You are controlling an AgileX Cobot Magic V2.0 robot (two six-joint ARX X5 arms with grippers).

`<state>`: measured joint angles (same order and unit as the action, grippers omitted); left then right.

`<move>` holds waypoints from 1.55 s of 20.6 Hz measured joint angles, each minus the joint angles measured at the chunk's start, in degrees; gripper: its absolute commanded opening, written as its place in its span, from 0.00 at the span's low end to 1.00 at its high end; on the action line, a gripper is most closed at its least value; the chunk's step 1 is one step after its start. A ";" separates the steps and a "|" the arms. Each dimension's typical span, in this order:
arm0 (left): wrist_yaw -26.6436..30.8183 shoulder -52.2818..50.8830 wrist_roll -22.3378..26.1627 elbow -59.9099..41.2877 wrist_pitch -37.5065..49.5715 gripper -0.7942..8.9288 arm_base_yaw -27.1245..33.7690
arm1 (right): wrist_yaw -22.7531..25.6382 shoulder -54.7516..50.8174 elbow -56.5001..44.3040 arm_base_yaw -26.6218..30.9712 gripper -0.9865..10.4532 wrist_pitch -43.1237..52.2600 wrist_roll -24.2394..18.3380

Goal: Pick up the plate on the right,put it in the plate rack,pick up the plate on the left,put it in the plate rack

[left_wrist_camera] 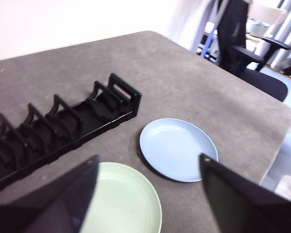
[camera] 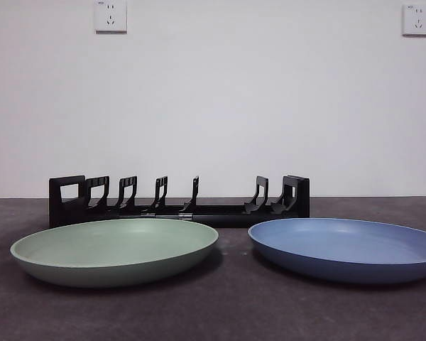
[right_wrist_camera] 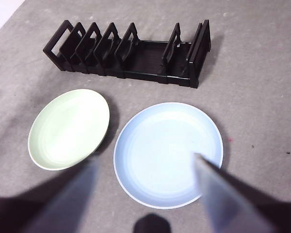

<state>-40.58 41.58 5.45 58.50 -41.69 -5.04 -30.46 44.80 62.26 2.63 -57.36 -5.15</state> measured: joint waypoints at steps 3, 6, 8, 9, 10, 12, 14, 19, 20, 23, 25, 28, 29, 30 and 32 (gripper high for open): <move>-0.11 1.95 2.84 2.58 -1.40 0.72 -2.40 | 0.00 0.96 0.11 0.00 0.53 -0.02 0.39; -0.11 3.98 5.14 3.30 -1.70 0.72 -5.64 | 0.00 3.19 1.07 0.00 0.53 0.07 0.98; 0.61 5.49 6.71 3.80 -1.75 0.72 -8.00 | 0.13 5.57 1.36 0.00 0.53 0.22 1.49; 1.27 6.19 7.48 4.24 -1.77 0.72 -9.33 | 0.50 7.30 1.49 0.00 0.53 0.22 1.55; 2.49 6.86 8.48 4.72 -1.73 0.72 -10.80 | 1.16 9.49 1.49 0.00 0.53 0.28 1.62; 5.05 8.22 10.78 5.05 -1.66 0.72 -13.77 | 2.71 14.40 1.49 0.00 0.53 0.26 1.73; 8.41 9.99 13.33 5.05 -1.68 0.72 -17.27 | 4.13 20.09 1.49 0.00 0.53 0.37 1.79; 16.50 13.25 19.19 5.05 -1.53 0.72 -26.45 | 8.24 33.86 1.49 -1.07 0.52 2.27 1.92; 18.34 13.79 20.13 5.05 -1.42 0.72 -28.04 | 8.66 36.24 1.49 -1.64 0.52 2.89 1.95; 22.62 14.84 22.05 5.05 -1.01 0.72 -31.63 | 11.45 41.64 1.49 -3.48 0.52 4.79 1.92; 24.02 15.21 22.62 5.05 -0.96 0.72 -32.83 | 12.76 43.76 1.49 -4.33 0.52 5.46 1.90; 25.24 15.54 23.02 5.05 -0.92 0.72 -33.92 | 13.97 46.62 1.49 -5.07 0.52 6.97 1.92; 25.46 15.56 23.06 5.05 -0.87 0.72 -34.14 | 14.10 47.43 1.49 -5.29 0.52 7.50 1.92; 25.46 15.56 23.06 5.05 -0.87 0.72 -34.18 | 14.23 48.09 1.49 -5.38 0.52 8.00 1.92; 25.49 15.56 23.06 5.05 -0.79 0.72 -34.32 | 14.69 49.51 1.49 -5.62 0.52 8.92 1.92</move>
<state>-15.09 57.14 28.51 63.55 -42.48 -39.35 -15.77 94.30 63.75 -2.98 -48.45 -3.22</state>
